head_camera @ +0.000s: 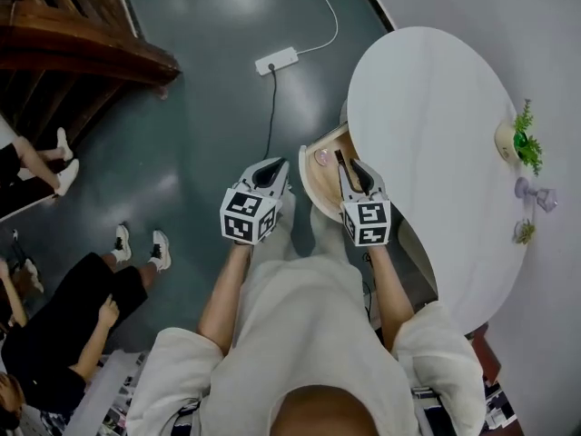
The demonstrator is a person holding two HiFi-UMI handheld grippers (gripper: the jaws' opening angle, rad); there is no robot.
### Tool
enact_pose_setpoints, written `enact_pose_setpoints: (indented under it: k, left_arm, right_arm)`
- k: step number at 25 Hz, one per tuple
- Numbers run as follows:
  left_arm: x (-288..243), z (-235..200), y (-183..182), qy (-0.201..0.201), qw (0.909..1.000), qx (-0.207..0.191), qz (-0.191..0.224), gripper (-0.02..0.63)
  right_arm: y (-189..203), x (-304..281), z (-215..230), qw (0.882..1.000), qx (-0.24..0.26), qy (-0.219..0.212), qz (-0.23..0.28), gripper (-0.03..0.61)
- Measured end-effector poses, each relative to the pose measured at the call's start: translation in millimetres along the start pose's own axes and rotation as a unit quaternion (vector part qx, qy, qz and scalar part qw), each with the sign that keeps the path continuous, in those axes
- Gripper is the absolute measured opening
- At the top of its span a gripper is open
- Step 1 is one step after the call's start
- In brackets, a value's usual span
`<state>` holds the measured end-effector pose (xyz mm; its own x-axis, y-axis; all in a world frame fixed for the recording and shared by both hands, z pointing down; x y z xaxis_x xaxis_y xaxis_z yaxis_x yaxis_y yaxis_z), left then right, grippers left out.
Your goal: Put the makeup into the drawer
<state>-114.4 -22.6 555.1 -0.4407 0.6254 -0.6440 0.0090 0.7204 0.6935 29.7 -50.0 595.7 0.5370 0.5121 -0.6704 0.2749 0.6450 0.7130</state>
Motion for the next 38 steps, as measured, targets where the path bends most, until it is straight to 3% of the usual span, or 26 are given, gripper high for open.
enact_pose_setpoints:
  k: [7, 16, 28, 38]
  left_arm:
    - [15.8, 12.2, -44.9, 0.001, 0.9990, -0.029, 0.033, 0.011]
    - [32.7, 13.0, -124.5, -0.005, 0.9925, -0.079, 0.093, 0.011]
    - [50.9, 20.8, -172.5, -0.015, 0.9852, -0.103, 0.136, 0.011]
    - [42.9, 38.3, -177.3, -0.008, 0.9831, -0.121, 0.137, 0.011]
  right_arm:
    - [-60.6, 37.5, 23.3, 0.997, 0.002, 0.042, 0.065, -0.002]
    - [-141.7, 79.5, 52.1, 0.988, 0.029, 0.067, 0.135, -0.003]
    - [-175.3, 123.9, 66.5, 0.979, 0.048, 0.093, 0.177, -0.003]
    - [-173.1, 138.8, 75.4, 0.976, 0.048, 0.104, 0.185, -0.003]
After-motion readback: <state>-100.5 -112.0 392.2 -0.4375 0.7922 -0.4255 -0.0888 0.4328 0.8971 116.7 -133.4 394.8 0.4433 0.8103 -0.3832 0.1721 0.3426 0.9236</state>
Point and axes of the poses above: the fingertips, and each gripper's own axes: x backward along the fingers, z to its right, y out of its underside, the point moved 1 cm from there along x, backward along the fingers, and after that the axes turned 4 degrees about -x, right-handed, at the moved point
